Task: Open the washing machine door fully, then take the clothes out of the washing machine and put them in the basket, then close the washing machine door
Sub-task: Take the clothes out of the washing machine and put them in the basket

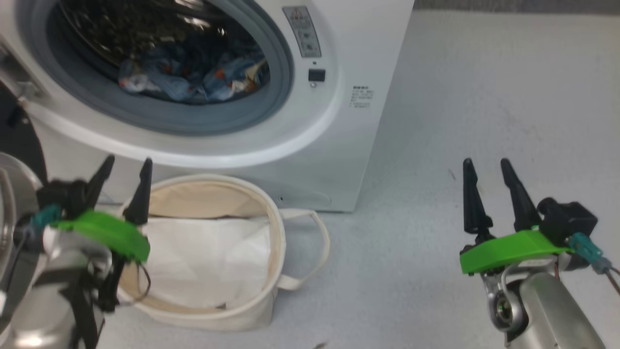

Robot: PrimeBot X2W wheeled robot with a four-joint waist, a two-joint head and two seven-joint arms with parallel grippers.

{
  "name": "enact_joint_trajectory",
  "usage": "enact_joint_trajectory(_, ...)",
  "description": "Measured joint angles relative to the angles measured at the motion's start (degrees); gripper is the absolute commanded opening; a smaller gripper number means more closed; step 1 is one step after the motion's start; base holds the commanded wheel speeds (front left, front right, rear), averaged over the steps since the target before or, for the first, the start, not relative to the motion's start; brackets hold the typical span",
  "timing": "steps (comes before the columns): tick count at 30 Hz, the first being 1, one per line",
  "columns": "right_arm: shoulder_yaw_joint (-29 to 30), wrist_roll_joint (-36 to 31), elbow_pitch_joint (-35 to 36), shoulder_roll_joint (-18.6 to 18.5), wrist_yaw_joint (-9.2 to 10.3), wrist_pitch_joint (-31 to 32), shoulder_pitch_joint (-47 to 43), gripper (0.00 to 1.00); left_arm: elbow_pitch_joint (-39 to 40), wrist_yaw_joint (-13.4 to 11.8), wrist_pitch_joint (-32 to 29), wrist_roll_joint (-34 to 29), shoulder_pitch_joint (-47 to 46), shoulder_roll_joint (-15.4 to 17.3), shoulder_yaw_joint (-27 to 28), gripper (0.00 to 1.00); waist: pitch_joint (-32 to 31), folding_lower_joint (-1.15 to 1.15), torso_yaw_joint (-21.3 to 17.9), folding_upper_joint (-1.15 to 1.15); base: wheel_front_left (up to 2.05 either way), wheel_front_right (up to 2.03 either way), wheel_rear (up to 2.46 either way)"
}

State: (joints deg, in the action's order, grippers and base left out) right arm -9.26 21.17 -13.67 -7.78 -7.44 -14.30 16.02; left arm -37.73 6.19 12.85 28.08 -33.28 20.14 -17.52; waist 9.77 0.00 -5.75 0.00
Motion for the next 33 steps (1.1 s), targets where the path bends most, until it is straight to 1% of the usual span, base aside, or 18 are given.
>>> enact_joint_trajectory(4,0.47,-0.47,0.91,0.00,0.00,0.00,0.71,1.00,-5.77,-1.78,-1.96,-2.63,-6.92,-0.58,-1.71,1.00,2.80,0.00,-0.55,0.00,0.00,0.00,0.00)
enact_joint_trajectory(9,0.96,-0.52,2.11,0.04,0.00,0.00,2.46,1.00,-13.11,-4.80,-5.53,-5.63,-17.28,-1.55,-3.38,1.00,6.95,0.00,-1.42,0.00,0.00,0.00,0.00)
enact_joint_trajectory(18,1.40,-1.57,3.86,0.85,0.00,0.00,6.08,1.00,-24.38,-9.27,-11.34,-10.50,-34.96,-1.99,-6.05,1.00,15.06,0.00,-3.38,0.00,0.00,0.00,0.00)
enact_joint_trajectory(22,1.59,-1.60,4.79,1.20,0.00,-0.01,7.56,1.00,-27.99,-9.81,-11.78,-10.93,-40.06,-2.29,-6.13,1.00,18.22,0.00,-4.42,-0.01,0.00,0.00,0.00)
enact_joint_trajectory(25,1.62,-2.08,5.23,1.65,0.00,-0.01,8.09,1.00,-29.95,-10.96,-11.36,-11.85,-43.35,-2.38,-6.70,1.00,20.32,0.00,-5.16,0.00,0.00,0.00,0.00)
enact_joint_trajectory(27,1.66,-2.08,5.35,1.67,0.00,-0.07,8.28,1.00,-30.50,-10.95,-11.16,-11.91,-44.47,-2.44,-6.75,1.00,21.03,0.00,-5.35,0.00,0.00,0.00,0.00)
enact_joint_trajectory(30,1.75,-2.09,5.98,1.81,0.00,-0.20,8.79,1.00,-32.14,-9.95,-11.31,-10.43,-47.74,-3.03,-5.77,1.00,23.14,0.01,-5.81,0.00,0.00,0.00,0.00)
enact_joint_trajectory(33,1.60,-2.44,6.13,1.96,0.00,-0.26,9.57,1.00,-33.26,-10.79,-11.16,-11.23,-50.77,-2.91,-6.16,1.00,25.16,0.01,-6.10,0.00,0.00,0.00,0.00)
